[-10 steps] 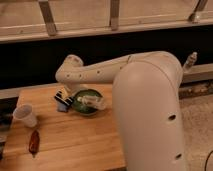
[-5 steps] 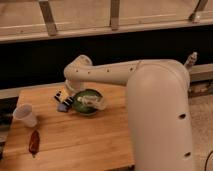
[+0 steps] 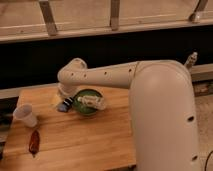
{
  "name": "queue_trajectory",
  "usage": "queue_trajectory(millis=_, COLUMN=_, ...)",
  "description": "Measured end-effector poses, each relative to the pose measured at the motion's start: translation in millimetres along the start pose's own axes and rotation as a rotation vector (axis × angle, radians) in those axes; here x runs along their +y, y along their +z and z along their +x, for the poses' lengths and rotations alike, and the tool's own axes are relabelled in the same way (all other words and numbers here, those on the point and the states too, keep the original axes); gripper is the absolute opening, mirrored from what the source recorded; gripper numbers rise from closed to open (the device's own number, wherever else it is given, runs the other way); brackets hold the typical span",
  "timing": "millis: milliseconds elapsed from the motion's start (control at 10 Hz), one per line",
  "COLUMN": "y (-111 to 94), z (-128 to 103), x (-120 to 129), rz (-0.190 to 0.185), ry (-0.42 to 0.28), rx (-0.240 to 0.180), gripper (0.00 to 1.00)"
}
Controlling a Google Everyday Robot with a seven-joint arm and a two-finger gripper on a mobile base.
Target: Place the pepper in the ceramic cup
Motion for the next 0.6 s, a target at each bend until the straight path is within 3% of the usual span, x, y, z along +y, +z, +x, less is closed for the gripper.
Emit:
queue_trajectory(millis=300, y=3, z=6, x=36, rz=0.005, ry=-0.034, rx=0.021, gripper=0.8)
queue_trajectory(millis=600, y=8, z=11, x=69, rz=0.035, ry=-0.082, rx=0.031, gripper=0.8)
